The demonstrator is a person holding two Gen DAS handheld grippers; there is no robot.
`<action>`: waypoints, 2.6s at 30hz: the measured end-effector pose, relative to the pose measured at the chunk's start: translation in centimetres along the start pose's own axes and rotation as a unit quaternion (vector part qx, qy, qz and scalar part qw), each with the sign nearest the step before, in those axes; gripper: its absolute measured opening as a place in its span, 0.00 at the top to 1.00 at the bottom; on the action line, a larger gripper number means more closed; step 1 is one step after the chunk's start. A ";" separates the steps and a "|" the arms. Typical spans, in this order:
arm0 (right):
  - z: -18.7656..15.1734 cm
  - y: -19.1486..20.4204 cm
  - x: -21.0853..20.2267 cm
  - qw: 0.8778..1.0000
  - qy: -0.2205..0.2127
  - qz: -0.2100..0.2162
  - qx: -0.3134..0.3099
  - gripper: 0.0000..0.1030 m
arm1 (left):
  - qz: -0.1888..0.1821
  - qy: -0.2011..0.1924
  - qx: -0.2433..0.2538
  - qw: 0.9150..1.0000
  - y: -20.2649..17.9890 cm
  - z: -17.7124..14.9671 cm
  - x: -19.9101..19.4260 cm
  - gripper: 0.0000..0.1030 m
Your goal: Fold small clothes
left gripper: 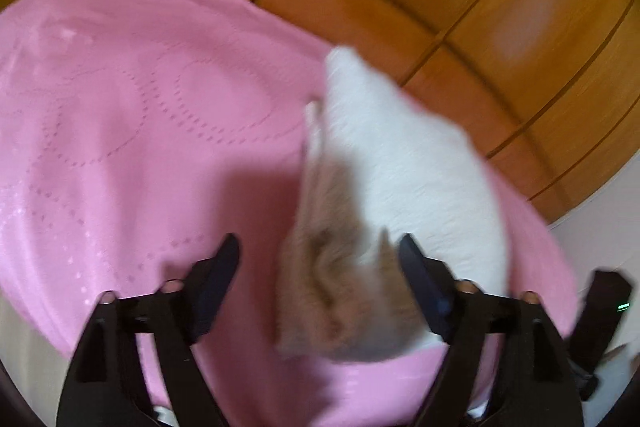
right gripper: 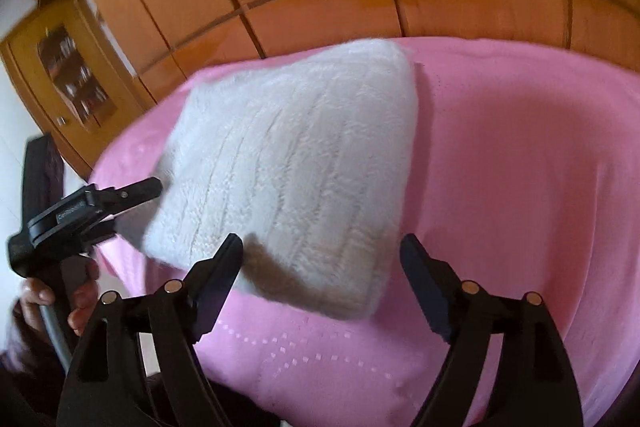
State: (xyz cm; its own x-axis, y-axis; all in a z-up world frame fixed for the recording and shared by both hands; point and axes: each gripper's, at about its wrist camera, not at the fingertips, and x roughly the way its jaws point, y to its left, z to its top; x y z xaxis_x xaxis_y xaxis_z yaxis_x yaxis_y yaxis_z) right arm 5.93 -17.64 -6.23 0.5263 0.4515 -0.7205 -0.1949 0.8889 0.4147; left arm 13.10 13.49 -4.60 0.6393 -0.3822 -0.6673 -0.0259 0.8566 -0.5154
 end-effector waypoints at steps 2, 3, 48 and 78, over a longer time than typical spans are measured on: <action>0.7 -1.3 -0.4 1.000 -0.006 0.013 0.025 0.19 | -0.017 -0.002 -0.005 1.000 -0.2 0.8 0.1 0.18; 1.2 -2.2 -0.5 0.999 -0.009 0.021 0.044 0.19 | -0.018 0.002 -0.005 1.000 -0.3 1.0 0.4 0.18; 4.6 -27.4 -12.4 0.968 -0.080 -0.117 0.207 0.47 | -0.213 0.188 0.212 0.935 -27.9 -0.3 22.3 0.65; 6.3 -18.2 -6.4 0.948 -0.105 -0.291 0.076 0.32 | -0.105 0.084 0.214 0.968 -26.5 -2.6 20.7 0.65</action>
State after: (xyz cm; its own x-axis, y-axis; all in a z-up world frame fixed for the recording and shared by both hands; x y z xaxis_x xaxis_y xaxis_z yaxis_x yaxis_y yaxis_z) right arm 11.35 -37.22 -5.68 0.6641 -0.1524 -0.7320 0.2926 0.9539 0.0669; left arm 24.99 -18.04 -6.15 0.4615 -0.5834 -0.6684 0.4342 0.8055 -0.4033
